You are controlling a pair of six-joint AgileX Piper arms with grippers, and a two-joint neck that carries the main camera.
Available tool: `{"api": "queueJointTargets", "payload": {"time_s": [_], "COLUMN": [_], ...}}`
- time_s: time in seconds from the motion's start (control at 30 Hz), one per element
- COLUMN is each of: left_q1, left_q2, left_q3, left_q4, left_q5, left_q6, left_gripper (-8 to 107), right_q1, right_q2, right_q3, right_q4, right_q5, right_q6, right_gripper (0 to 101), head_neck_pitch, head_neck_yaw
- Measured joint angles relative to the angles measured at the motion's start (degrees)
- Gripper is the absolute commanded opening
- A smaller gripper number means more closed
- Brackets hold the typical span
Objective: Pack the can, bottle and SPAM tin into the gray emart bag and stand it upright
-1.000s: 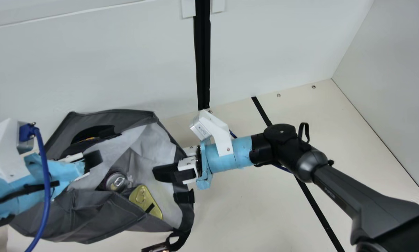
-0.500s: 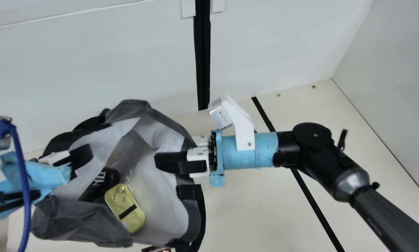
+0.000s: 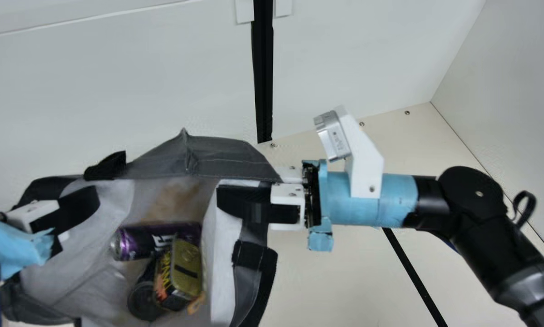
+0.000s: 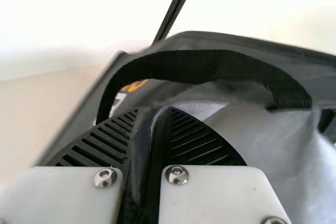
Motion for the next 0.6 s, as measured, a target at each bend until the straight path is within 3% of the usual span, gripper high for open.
{"api": "queueJointTargets", "payload": {"time_s": [0.33,0.6], "left_q1": [1.46,-1.45], "left_q2": [-0.48,-1.38], "left_q3": [-7.74,-6.93], "left_q4": [-0.33,-0.20], "left_q5": [8.39,8.58], "left_q6": [1.67,2.70], "left_gripper": [-8,-8], "right_q1": [-4.18,-6.93], "right_q2": [-7.07,-11.44], "right_q3": [-2.92,-5.47], "right_q4": [-3.85,-9.12], "right_q5": [0.51,0.15], "right_q6": [8.65,16.69], "right_gripper": [0,0], "head_neck_pitch": [0.00,0.00], "head_neck_yaw": [0.00,-0.09]}}
